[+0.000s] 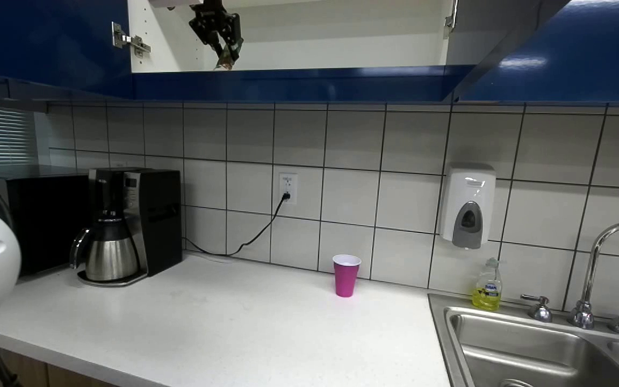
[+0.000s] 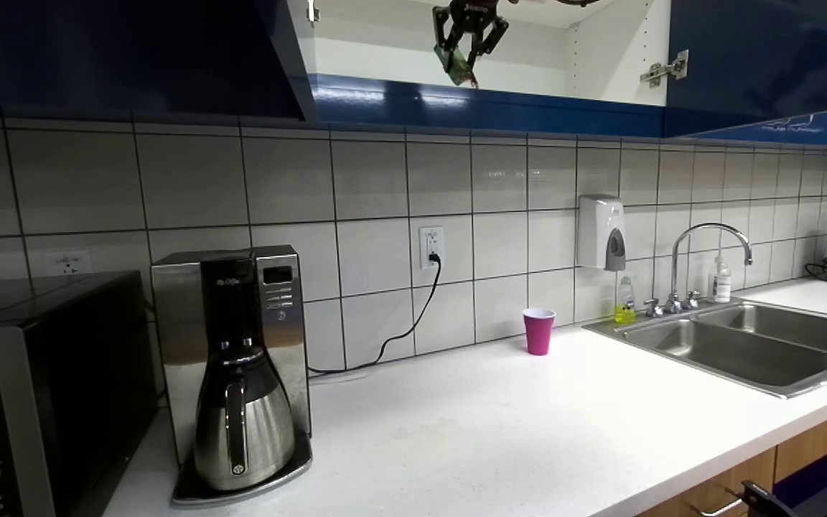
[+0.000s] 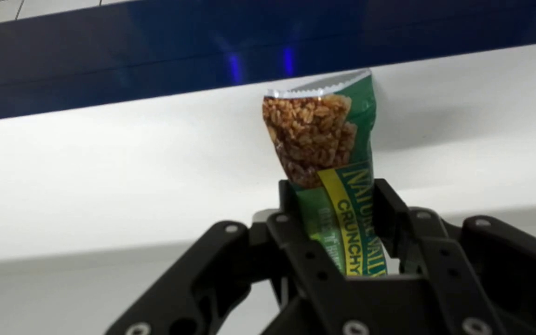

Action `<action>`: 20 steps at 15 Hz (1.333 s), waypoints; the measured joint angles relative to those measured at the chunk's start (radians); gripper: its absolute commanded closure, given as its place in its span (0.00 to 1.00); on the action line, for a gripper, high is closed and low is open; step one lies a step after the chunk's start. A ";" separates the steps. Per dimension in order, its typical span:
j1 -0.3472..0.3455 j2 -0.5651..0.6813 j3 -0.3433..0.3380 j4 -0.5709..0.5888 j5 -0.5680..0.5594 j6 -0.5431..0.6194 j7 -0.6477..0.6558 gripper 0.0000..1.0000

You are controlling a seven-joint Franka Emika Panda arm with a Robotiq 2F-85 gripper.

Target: Pick up the granola bar and place it on the bottom shelf

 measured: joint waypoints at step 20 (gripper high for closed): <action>0.031 0.105 -0.043 0.165 -0.028 -0.134 0.016 0.00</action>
